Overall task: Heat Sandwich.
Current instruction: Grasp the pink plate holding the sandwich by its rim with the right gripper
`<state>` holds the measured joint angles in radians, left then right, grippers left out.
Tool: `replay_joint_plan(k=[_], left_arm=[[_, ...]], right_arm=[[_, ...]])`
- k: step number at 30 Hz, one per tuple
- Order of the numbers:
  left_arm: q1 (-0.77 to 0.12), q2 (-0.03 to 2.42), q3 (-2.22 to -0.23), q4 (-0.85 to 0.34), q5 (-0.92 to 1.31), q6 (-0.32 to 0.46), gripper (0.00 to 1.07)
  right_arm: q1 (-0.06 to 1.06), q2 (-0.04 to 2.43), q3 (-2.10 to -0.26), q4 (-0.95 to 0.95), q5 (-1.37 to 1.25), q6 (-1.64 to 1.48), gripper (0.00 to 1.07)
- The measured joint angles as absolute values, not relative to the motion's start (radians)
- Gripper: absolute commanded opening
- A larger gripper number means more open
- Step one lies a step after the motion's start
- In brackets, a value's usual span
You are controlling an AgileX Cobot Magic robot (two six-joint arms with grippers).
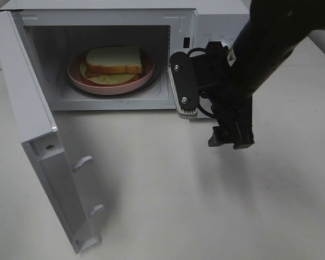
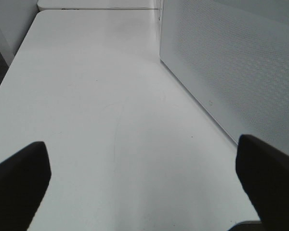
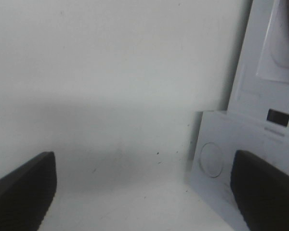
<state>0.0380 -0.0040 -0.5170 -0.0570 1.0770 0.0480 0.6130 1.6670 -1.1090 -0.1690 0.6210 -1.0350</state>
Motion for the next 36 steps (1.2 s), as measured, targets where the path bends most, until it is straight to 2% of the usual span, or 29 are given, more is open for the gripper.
replay_joint_plan(k=[11, 36], left_arm=[[0.038, -0.004, -0.517, -0.057, 1.077, 0.048, 1.00], [0.038, -0.004, -0.517, -0.057, 1.077, 0.048, 1.00]], right_arm=[[0.676, 1.795, -1.296, -0.198, 0.618, -1.035, 0.90], [0.677, 2.057, -1.577, -0.195, 0.553, -1.040, 0.85]])
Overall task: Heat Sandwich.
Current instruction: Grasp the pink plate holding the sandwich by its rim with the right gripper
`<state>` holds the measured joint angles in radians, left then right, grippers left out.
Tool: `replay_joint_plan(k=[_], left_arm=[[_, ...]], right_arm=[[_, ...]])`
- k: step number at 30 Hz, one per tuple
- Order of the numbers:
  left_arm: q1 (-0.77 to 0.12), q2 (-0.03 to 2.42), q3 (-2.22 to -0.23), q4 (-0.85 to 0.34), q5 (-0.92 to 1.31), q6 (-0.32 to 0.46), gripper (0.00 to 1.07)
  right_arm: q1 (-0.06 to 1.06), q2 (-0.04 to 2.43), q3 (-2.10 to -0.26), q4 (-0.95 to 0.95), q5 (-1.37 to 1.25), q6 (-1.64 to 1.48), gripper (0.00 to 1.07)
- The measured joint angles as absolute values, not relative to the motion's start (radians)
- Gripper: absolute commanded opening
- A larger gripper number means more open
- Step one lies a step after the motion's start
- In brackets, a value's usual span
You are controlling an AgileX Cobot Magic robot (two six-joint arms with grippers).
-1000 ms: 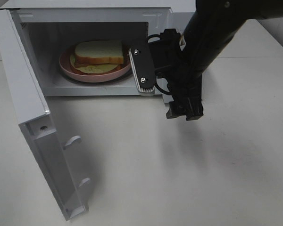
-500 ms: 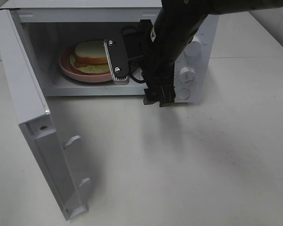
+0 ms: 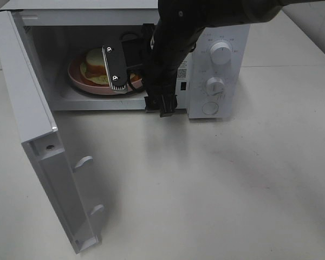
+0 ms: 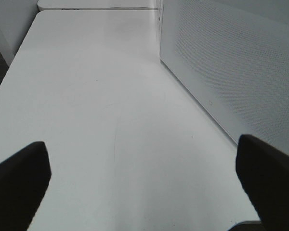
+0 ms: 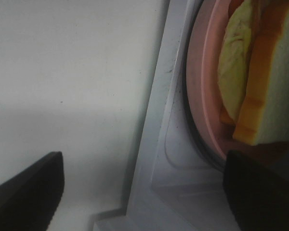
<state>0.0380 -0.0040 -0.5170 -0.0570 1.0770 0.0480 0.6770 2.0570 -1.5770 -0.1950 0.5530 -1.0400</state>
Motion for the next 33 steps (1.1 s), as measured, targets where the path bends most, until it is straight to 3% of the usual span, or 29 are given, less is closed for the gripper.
replay_joint_plan(k=[33], left_arm=[[0.038, -0.004, -0.517, -0.057, 1.077, 0.048, 1.00]], right_arm=[[0.675, 2.420, -2.016, -0.146, 0.568, -1.035, 0.78]])
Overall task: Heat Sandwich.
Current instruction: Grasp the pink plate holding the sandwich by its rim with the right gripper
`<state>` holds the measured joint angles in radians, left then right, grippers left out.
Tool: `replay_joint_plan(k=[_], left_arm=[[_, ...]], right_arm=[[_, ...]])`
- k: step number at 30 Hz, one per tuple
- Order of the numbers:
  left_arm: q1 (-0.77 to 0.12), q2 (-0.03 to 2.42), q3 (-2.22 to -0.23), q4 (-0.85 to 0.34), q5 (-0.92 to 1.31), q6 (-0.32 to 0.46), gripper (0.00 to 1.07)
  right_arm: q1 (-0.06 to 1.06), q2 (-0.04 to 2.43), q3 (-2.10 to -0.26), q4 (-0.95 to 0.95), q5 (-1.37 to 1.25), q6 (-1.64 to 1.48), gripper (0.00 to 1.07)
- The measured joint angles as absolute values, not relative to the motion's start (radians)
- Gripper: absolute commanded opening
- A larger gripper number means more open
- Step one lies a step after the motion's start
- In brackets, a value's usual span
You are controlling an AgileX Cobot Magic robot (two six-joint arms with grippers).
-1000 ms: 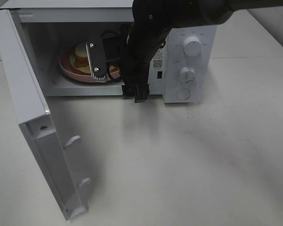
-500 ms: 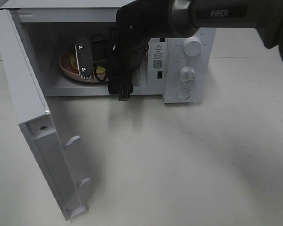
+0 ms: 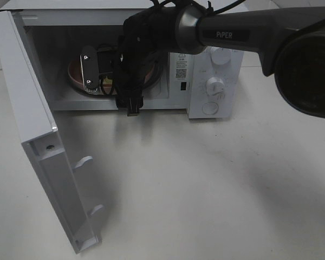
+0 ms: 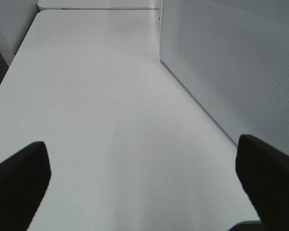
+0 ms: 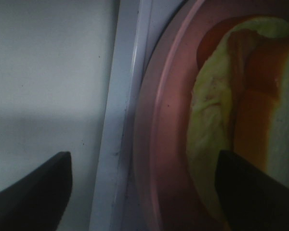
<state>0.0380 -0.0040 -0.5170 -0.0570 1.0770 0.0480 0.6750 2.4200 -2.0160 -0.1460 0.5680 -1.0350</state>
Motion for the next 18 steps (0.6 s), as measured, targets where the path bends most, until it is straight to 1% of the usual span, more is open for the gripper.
replay_joint_plan(k=[13, 15, 16, 17, 18], left_arm=[[0.038, -0.004, -0.517, -0.057, 1.077, 0.048, 1.00], [0.038, -0.004, -0.517, -0.057, 1.077, 0.048, 1.00], [0.038, -0.004, -0.517, -0.057, 1.077, 0.048, 1.00], [0.038, -0.004, -0.517, -0.057, 1.077, 0.048, 1.00], [0.038, -0.004, -0.517, -0.057, 1.077, 0.048, 1.00]], right_arm=[[0.660, 2.441, -2.023, -0.134, 0.568, -1.035, 0.76], [0.660, 2.444, -2.024, -0.134, 0.570, -1.035, 0.74], [0.660, 2.448, -2.024, -0.134, 0.572, -1.031, 0.68], [0.660, 2.448, -2.024, -0.134, 0.572, -1.031, 0.68], [0.660, 2.450, -2.024, -0.134, 0.572, -1.025, 0.64]])
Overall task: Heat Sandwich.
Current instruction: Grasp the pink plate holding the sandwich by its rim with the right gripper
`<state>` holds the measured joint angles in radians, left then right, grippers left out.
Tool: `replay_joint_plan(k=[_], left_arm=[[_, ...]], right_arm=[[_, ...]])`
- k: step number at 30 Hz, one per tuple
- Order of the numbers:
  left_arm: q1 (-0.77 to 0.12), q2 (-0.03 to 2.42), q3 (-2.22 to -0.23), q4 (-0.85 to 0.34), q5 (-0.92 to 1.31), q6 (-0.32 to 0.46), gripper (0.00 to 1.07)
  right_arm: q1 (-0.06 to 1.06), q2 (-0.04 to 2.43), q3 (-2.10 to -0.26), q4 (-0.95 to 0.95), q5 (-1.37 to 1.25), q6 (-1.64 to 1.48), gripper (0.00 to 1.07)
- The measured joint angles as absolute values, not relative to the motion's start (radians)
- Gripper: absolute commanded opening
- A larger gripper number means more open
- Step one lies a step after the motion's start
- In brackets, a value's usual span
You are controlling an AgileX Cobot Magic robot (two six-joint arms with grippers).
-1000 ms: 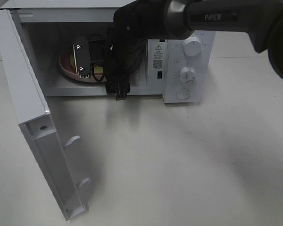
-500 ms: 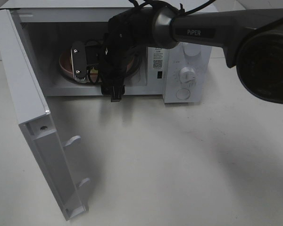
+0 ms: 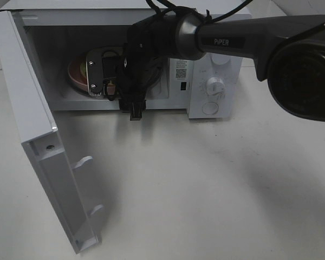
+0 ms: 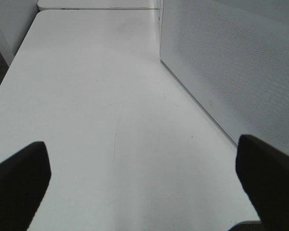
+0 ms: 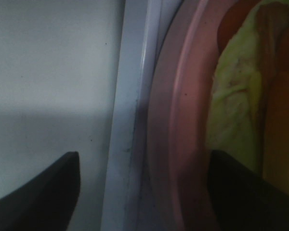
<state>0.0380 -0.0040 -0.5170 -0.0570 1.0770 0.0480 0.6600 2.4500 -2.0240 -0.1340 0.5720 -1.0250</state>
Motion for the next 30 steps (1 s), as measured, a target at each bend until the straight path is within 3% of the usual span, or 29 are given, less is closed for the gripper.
replay_joint_plan(k=[1, 3, 4, 5, 6, 7, 30], left_arm=[[0.038, -0.004, -0.517, -0.057, 1.077, 0.048, 1.00], [0.038, -0.004, -0.517, -0.057, 1.077, 0.048, 1.00], [0.038, -0.004, -0.517, -0.057, 1.077, 0.048, 1.00], [0.038, -0.004, -0.517, -0.057, 1.077, 0.048, 1.00], [0.038, -0.004, -0.517, -0.057, 1.077, 0.048, 1.00], [0.038, -0.004, -0.517, -0.057, 1.077, 0.048, 1.00], [0.038, -0.004, -0.517, -0.063, 1.077, 0.048, 1.00]], right_arm=[[0.660, 2.454, -2.024, -0.134, 0.572, -1.016, 0.58], [0.660, 2.460, -2.026, -0.135, 0.565, -1.008, 0.34], [0.660, 2.460, -2.026, -0.135, 0.565, -1.008, 0.34], [0.659, 2.459, -2.026, -0.135, 0.561, -1.006, 0.26], [0.659, 2.459, -2.028, -0.134, 0.562, -1.006, 0.17], [0.657, 2.458, -2.030, -0.131, 0.563, -0.997, 0.00], [0.647, 2.431, -2.034, -0.096, 0.617, -1.140, 0.00]])
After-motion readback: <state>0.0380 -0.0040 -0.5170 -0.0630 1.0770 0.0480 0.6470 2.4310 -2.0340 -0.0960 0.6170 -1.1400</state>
